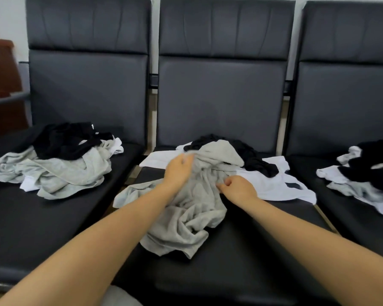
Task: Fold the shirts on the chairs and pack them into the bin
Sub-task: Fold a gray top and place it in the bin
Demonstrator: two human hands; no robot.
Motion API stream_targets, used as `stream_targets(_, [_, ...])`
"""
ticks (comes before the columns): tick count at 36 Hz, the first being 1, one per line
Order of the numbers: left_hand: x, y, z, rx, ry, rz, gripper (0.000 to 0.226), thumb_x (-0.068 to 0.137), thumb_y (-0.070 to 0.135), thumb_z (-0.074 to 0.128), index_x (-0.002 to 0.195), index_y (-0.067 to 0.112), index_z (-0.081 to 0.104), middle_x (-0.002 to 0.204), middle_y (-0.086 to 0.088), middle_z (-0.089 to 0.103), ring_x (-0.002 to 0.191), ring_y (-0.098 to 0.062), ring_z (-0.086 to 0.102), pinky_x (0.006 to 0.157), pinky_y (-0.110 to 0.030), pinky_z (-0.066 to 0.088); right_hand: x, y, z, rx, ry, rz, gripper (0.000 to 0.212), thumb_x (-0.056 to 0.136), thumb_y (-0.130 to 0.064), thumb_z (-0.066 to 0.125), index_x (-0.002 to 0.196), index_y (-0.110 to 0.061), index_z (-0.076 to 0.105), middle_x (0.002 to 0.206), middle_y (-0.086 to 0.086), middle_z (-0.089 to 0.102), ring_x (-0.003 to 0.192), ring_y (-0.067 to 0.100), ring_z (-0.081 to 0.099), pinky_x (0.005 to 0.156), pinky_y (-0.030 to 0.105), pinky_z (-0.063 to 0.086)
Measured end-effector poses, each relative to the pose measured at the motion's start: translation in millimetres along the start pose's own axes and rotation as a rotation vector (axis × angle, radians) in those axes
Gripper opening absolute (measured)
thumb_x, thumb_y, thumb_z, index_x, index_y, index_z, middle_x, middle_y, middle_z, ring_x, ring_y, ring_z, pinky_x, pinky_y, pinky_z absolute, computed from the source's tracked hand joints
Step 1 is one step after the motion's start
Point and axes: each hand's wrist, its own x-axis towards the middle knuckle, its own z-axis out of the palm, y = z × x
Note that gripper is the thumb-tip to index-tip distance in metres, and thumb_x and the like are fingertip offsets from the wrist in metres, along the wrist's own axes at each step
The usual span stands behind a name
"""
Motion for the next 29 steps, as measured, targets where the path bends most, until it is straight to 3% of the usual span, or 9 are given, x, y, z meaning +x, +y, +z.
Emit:
stream_targets(5, [-5.5,32.6,-40.6,-0.641,0.285,-0.049,0.033,0.098,0.04,0.05,0.105,0.012,0.067,0.094,0.004,0.067,0.088,-0.009,0.062,0.078,-0.024,0.05,-3.1,1.8,-17.3,0.678,-0.063,0.154,0.024,0.097,-0.019,0.05,0.074,-0.015,0.055,0.082,0.002,0.056,0.075,0.014,0.053,0.065,0.027,0.05])
stream_targets(9, [-17.0,35.8,-79.7,-0.831,0.378,-0.131,0.033,0.093,0.05,0.055,0.094,0.019,0.068,0.097,0.002,0.071,0.094,-0.016,0.067,0.09,-0.036,0.055,-3.6,-5.0,-54.0,1.309,0.032,0.26,0.018,0.096,-0.01,0.048,0.078,-0.011,0.055,0.088,0.006,0.059,0.083,0.018,0.059,0.08,0.028,0.052])
stream_targets(14, [-38.6,11.4,-105.9,-0.884,0.296,-0.282,0.031,0.088,0.048,0.063,0.097,0.019,0.066,0.096,-0.002,0.068,0.093,-0.022,0.066,0.085,-0.039,0.055,-19.0,-4.8,-94.7,1.881,-0.039,0.269,0.026,0.087,0.004,0.036,0.069,-0.009,0.05,0.091,0.012,0.07,0.095,0.027,0.066,0.092,0.039,0.052])
stream_targets(18, [-47.6,1.2,-111.3,-0.546,0.276,-0.179,0.027,0.094,0.031,0.055,0.07,0.021,0.046,0.076,0.001,0.048,0.074,-0.018,0.05,0.064,-0.03,0.044,-29.1,1.7,-110.2,1.845,0.034,0.291,0.026,0.095,-0.003,0.032,0.076,-0.011,0.048,0.083,0.005,0.063,0.095,0.018,0.068,0.09,0.027,0.05])
stream_targets(20, [-54.1,-4.8,-109.7,-0.221,0.185,-0.124,0.026,0.089,0.031,0.056,0.068,0.02,0.047,0.07,0.004,0.046,0.076,-0.025,0.057,0.06,-0.029,0.037,-36.1,2.3,-115.0,1.622,0.073,0.269,0.032,0.1,-0.004,0.026,0.076,-0.01,0.046,0.065,0.002,0.062,0.064,0.01,0.065,0.069,0.021,0.053])
stream_targets(22, [-61.3,-12.4,-103.2,0.092,0.048,-0.082,0.014,0.084,0.033,0.06,0.081,0.021,0.054,0.077,0.007,0.051,0.091,-0.026,0.061,0.064,-0.03,0.037,-44.0,6.4,-116.7,1.501,0.075,0.273,0.032,0.103,-0.005,0.028,0.079,-0.009,0.048,0.067,0.003,0.061,0.062,0.011,0.059,0.06,0.023,0.052])
stream_targets(24, [-71.1,-15.4,-92.7,0.373,-0.06,-0.032,0.024,0.087,0.027,0.06,0.109,0.022,0.056,0.1,0.002,0.058,0.098,-0.023,0.057,0.076,-0.03,0.04,-48.9,14.6,-114.8,1.513,0.042,0.301,0.025,0.103,-0.004,0.035,0.084,-0.004,0.051,0.074,0.009,0.063,0.074,0.017,0.059,0.068,0.029,0.051])
stream_targets(26, [-75.4,-14.8,-81.1,0.607,-0.06,0.13,0.037,0.089,0.02,0.054,0.127,0.022,0.053,0.122,-0.006,0.055,0.113,-0.026,0.051,0.088,-0.034,0.043,-50.1,22.2,-110.0,1.399,0.01,0.306,0.015,0.1,0.001,0.04,0.094,0.0,0.054,0.09,0.012,0.064,0.085,0.021,0.062,0.076,0.034,0.052])
stream_targets(29, [-79.4,0.3,-64.8,0.661,0.029,0.351,0.038,0.089,0.014,0.052,0.127,0.019,0.057,0.126,-0.006,0.054,0.118,-0.026,0.046,0.092,-0.038,0.041,-48.1,32.5,-101.2,0.946,-0.076,0.329,0.015,0.1,-0.009,0.046,0.112,-0.006,0.054,0.114,0.005,0.056,0.1,0.021,0.059,0.078,0.032,0.052])
